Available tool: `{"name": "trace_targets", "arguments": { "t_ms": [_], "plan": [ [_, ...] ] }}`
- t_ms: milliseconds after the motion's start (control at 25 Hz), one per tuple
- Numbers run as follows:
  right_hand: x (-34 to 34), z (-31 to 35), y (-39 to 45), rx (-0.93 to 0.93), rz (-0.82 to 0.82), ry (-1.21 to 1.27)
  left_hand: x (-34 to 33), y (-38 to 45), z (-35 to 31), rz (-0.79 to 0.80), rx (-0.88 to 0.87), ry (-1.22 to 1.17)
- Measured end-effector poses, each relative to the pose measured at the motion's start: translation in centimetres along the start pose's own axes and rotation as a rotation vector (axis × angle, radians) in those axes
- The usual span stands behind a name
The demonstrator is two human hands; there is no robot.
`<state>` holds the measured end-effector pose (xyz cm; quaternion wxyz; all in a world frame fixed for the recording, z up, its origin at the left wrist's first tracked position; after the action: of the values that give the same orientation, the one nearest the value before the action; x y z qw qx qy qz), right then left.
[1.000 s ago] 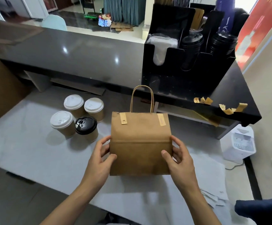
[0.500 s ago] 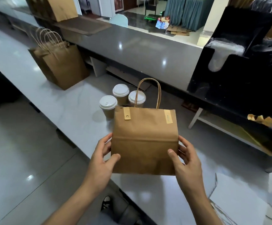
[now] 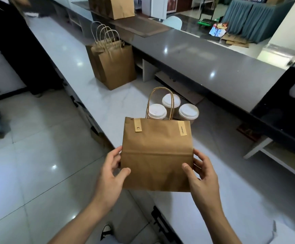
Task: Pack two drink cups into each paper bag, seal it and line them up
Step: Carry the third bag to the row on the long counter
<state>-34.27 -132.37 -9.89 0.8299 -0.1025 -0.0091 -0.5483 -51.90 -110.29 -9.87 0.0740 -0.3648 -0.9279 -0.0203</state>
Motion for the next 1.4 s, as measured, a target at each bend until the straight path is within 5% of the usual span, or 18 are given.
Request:
{"name": "trace_targets", "arguments": {
  "t_ms": [800,1400],
  "plan": [
    [-33.4,4.2,0.2,0.06,0.259,-0.092,30.8,6.9,4.9,-0.256,0.07,-0.028],
    [-48.5,4.7,8.3,0.02,0.406,-0.15,40.0,15.4,9.6,-0.392,0.203,-0.006]
  ]
}}
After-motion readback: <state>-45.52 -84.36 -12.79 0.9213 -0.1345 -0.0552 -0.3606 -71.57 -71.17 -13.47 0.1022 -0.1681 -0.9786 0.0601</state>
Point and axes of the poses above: each hand's wrist, its own y-axis towards the middle knuckle, its own x-axis out of the back of the hand, z = x × y, the point moved 9 cm from there along y, towards the middle knuckle, and after that the axes turned 5 degrees about -x, right-handed, at the moved point
